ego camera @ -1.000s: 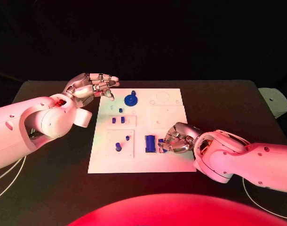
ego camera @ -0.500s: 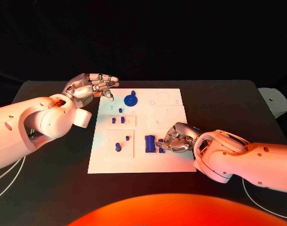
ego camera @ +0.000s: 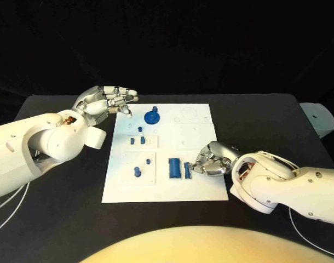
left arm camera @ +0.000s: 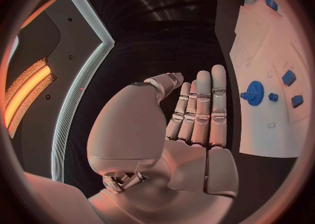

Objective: Assemble the parts on the task board

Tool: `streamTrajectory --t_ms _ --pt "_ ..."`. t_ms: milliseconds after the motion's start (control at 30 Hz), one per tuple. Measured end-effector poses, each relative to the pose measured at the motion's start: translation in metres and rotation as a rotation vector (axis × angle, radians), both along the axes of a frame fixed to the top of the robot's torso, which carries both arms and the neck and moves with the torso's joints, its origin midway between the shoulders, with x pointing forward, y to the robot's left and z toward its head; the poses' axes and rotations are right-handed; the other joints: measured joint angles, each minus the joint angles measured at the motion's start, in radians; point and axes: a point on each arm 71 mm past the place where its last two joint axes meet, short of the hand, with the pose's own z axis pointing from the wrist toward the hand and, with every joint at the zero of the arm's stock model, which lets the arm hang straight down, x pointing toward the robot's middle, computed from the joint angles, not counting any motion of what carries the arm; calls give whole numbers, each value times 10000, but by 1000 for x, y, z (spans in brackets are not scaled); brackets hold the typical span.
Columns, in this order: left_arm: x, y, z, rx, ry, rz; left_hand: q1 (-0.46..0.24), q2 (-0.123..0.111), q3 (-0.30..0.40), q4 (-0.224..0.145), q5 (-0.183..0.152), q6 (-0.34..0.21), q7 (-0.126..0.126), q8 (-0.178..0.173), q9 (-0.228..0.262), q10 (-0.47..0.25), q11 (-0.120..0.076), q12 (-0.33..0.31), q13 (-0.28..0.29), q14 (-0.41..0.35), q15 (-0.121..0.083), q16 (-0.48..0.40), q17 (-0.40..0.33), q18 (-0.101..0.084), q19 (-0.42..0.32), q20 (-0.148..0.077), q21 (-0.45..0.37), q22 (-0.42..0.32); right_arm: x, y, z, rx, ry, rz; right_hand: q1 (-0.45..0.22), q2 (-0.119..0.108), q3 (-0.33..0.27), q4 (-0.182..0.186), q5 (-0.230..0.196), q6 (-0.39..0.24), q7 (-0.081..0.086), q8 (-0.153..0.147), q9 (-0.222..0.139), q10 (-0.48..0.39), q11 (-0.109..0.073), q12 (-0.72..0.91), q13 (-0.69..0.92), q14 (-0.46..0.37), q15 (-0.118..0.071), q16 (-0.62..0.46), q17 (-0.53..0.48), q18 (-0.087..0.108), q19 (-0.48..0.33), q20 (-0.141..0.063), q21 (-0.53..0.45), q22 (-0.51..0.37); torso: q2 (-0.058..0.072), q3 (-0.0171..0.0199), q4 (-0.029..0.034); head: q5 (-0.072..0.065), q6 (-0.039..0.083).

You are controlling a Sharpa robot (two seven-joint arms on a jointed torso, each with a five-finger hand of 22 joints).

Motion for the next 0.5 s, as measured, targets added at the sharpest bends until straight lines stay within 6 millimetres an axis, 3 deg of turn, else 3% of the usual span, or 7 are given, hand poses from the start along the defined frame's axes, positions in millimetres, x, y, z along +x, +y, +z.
streamTrajectory --t_ms 67,133,267,333,400,433,500 --pt "1 1 0 -3 -31 37 -28 24 0 0 0 0 0 0 -7 0 0 16 -7 0 0 0 -4 0 0 0 0 0 3 -3 4 243 -240 -30 309 -14 -41 -38 65 -346 145 -254 -105 -13 128 -165 0 -17 75 -9 0 0 1 4 -304 3 -14 1 -3 -19 56" --pt "2 1 -1 -13 -73 92 -152 31 -19 19 0 0 0 0 -20 0 0 64 -11 0 0 0 -19 1 0 0 0 0 10 -7 9 682 -604 -51 665 4 -129 -76 65 -595 316 -493 -205 -19 280 -495 0 -24 207 -155 2 1 17 136 -830 2 -38 1 -14 -35 121" --pt "6 3 -4 -87 -141 275 -275 -1 -105 105 0 -4 -4 0 -33 2 -2 122 -11 -12 1 0 -42 0 -37 38 -14 -42 29 -18 18 1644 -1221 -144 1489 55 -251 -199 -346 -907 512 -794 -314 -826 485 -2424 7 -20 345 -1029 -332 558 -478 349 -3845 2 -114 -12 -35 -59 237" --pt "8 4 -8 -146 -157 432 -430 -61 -214 214 -38 -75 -75 0 -43 77 -77 213 -27 -214 11 -107 -145 0 -140 87 -284 -204 42 -25 21 2177 -1472 -242 1955 124 -226 -259 -666 -1097 640 -946 -346 -2090 582 -4623 -957 -378 483 -2280 -2001 1047 -1520 441 -6915 -110 -193 -24 -42 -70 339" --pt "10 5 -12 -203 -164 617 -571 -111 -363 363 -87 -99 -99 42 -43 322 -92 299 -42 -588 50 -640 -417 0 -442 142 -825 -527 55 -31 24 2725 -1672 -371 2373 153 -154 -326 -1011 -1335 767 -1123 -411 -3566 739 -7357 -2816 -1522 624 -4643 -4801 1409 -2640 588 -10042 -1165 -268 -40 -50 -74 430" --pt "12 6 -14 -231 -171 725 -626 -126 -420 419 -116 -129 -129 93 -43 463 -93 304 -60 -773 83 -1012 -588 -1 -601 202 -1177 -738 62 -33 25 2990 -1754 -467 2600 165 -38 -348 -1176 -1464 828 -1222 -471 -3922 842 -8191 -3496 -2071 714 -5794 -5840 1408 -2963 677 -10820 -1591 -323 -54 -56 -75 493" --pt "16 8 -19 -308 -174 993 -626 -126 -500 609 -158 -128 -128 208 -26 776 -92 159 -183 -953 165 -2034 -1020 -3 -797 332 -2119 -1370 79 -40 25 3602 -1911 -745 2893 138 227 -322 -1451 -1606 951 -1385 -597 -4388 1010 -9384 -4627 -2770 910 -7240 -6728 1407 -3428 860 -11756 -2270 -418 -73 -67 -75 611"
